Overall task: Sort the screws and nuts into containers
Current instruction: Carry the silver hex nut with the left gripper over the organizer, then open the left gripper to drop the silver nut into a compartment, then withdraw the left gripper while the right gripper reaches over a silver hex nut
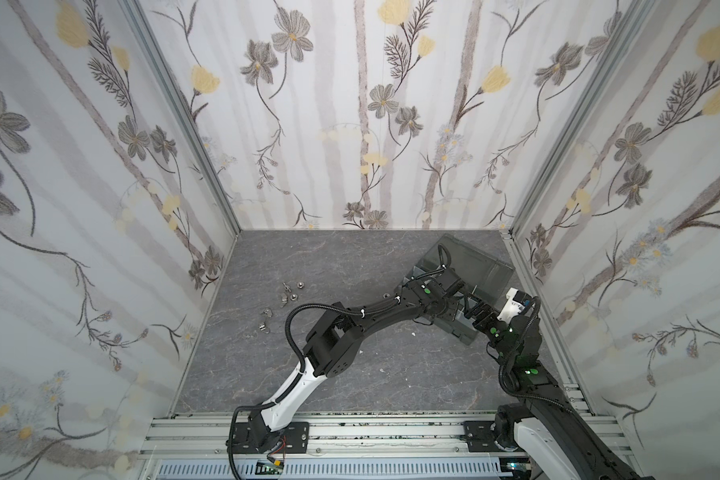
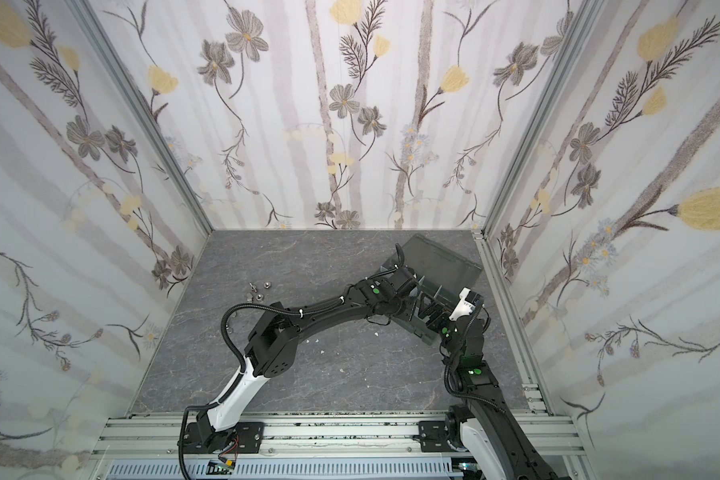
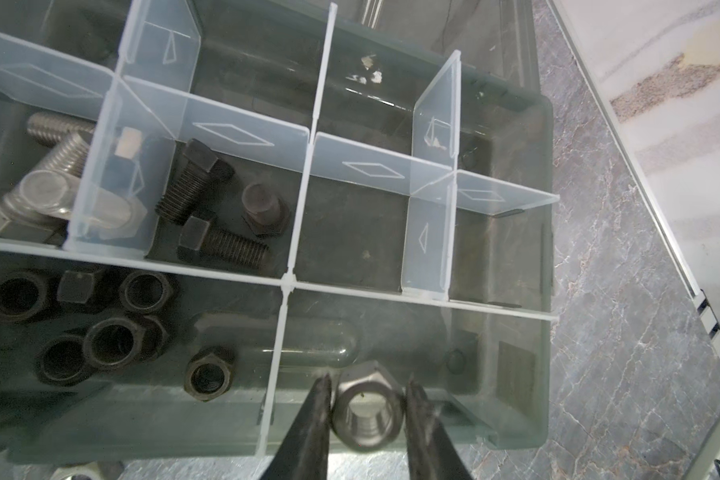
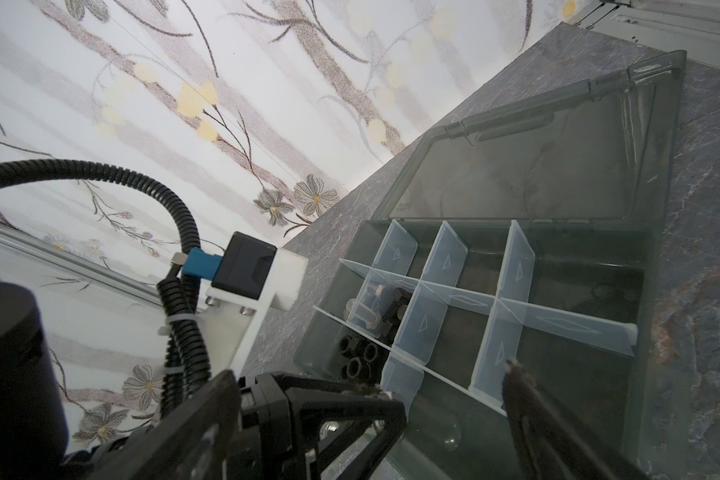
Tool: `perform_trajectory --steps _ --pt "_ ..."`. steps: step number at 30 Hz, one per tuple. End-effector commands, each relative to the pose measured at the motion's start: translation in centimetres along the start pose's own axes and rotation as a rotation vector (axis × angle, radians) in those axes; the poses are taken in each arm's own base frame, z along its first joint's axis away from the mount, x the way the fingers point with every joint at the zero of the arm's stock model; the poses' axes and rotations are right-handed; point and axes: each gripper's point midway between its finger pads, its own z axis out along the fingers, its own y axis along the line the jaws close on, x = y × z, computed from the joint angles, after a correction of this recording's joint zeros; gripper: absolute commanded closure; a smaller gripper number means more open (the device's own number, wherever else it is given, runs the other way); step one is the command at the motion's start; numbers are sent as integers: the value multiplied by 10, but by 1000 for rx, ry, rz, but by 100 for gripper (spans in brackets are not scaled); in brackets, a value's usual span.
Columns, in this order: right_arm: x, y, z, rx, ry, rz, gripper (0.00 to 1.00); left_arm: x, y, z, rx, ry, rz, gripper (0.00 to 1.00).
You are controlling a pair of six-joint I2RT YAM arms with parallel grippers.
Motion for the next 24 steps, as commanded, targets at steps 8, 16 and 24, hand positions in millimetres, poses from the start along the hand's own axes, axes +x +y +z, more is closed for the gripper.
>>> perform_trajectory --steps 8,16,24 --pt "-21 16 -8 -35 -67 -88 6 -18 3 -17 -25 -50 20 48" --pt "-26 34 -6 -55 -22 -145 7 -43 26 -82 -40 -197 -20 41" --pt "6 72 4 -92 91 -240 10 -44 74 -178 -73 -380 -77 32"
